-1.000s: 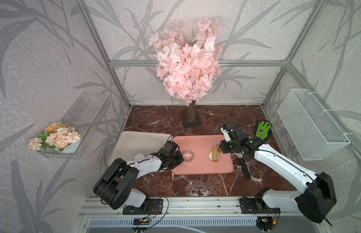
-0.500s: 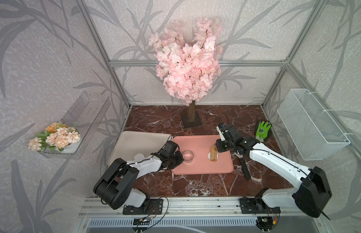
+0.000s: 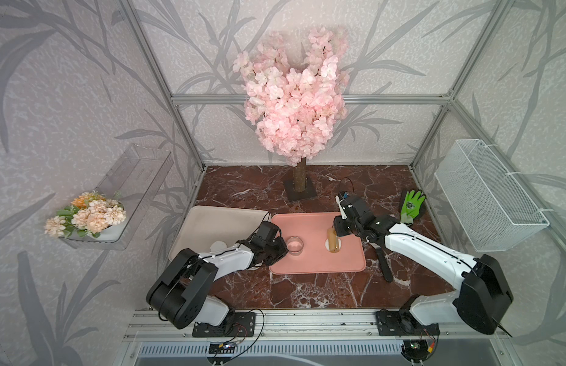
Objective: Roll out the dumpling wrappers from the dough
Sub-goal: Flatten out the dough on the work surface.
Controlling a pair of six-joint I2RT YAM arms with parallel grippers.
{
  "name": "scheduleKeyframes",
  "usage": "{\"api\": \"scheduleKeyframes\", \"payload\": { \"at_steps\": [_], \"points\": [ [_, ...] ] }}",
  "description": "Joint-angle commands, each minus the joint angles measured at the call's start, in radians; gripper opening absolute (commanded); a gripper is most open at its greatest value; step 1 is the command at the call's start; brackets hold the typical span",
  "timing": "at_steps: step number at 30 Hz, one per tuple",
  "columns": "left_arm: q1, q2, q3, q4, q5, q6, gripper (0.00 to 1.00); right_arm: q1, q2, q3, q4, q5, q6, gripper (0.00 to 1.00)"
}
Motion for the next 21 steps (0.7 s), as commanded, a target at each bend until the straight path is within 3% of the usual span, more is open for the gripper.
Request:
{"api": "scheduleKeyframes", "payload": {
  "at_steps": [1, 8, 16, 21],
  "points": [
    [0.004, 0.04, -0.047, -0.148, -0.045, 0.005, 0.0, 0.05, 0.12, -0.098, -0.061, -0.175, 0.075, 0.0],
    [0.004, 0.036, -0.05, -0.15, -0.047, 0.001, 0.0, 0.064, 0.086, -0.101, -0.059, -0.19, 0.096, 0.0],
    [0.004, 0.035, -0.05, -0.155, -0.052, 0.001, 0.0, -0.013, -0.139, -0.044, -0.17, -0.087, 0.061, 0.0],
    [0.005, 0.038, -0.049, -0.152, -0.054, 0.0, 0.0, -0.02, -0.204, -0.059, -0.143, -0.109, 0.041, 0.0]
  ]
}}
